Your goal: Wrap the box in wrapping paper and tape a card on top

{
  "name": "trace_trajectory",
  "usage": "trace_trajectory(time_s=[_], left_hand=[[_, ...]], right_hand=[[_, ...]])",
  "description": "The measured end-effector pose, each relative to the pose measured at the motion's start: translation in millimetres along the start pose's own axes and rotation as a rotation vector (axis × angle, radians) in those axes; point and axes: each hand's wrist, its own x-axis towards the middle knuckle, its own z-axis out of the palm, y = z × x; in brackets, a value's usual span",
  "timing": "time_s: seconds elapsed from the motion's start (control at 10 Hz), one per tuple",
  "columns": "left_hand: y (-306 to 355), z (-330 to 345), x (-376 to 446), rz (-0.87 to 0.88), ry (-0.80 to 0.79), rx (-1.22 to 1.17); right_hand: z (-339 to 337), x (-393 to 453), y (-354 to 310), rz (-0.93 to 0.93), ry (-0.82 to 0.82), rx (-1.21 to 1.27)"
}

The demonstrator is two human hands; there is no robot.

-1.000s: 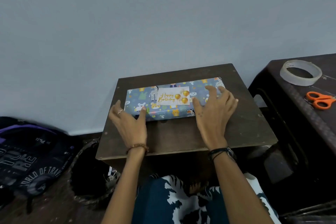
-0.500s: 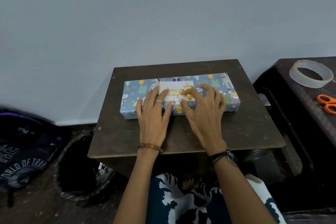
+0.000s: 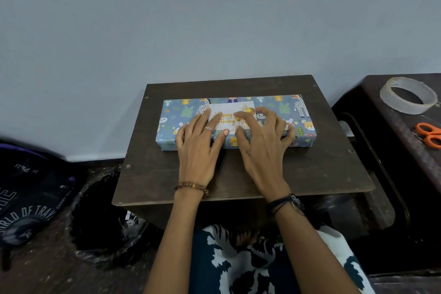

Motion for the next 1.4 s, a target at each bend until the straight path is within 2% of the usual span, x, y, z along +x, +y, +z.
trace_trajectory(time_s=[0.6,0.7,0.8,1.0,1.1,1.3,1.4], left_hand=[[2.7,-1.8,-1.6,-0.009,-0.052,-0.001],[5.4,-2.4,-1.8,-0.038,-0.038,-0.079],[14.3,-8.6,5.4,-0.155,-0.016,-0.211],[21.9,-3.7,12.8,-0.229,0.061,-0.189],[23.0,-5.3,11.3,-0.225,0.042,-0.196],[20.2,-19.7,13.2,-0.194,-0.132,-0.23],[22.4,-39.0,18.3,-0.196,-0.32,-0.26]], right_hand=[[7.0,-2.5,3.5,-0.016,0.033,-0.048],[10.2,-3.1,6.8,-0.029,0.104,-0.048],[10.2,2.4,8.1,-0.006,0.191,0.026],[10.0,-2.7,6.5,0.023,0.191,-0.08],[8.7,-2.6,5.8,0.031,0.172,-0.102],[2.7,3.4,1.6,0.077,0.137,-0.037],[-12.9,9.4,-4.1,0.09,0.011,-0.063]])
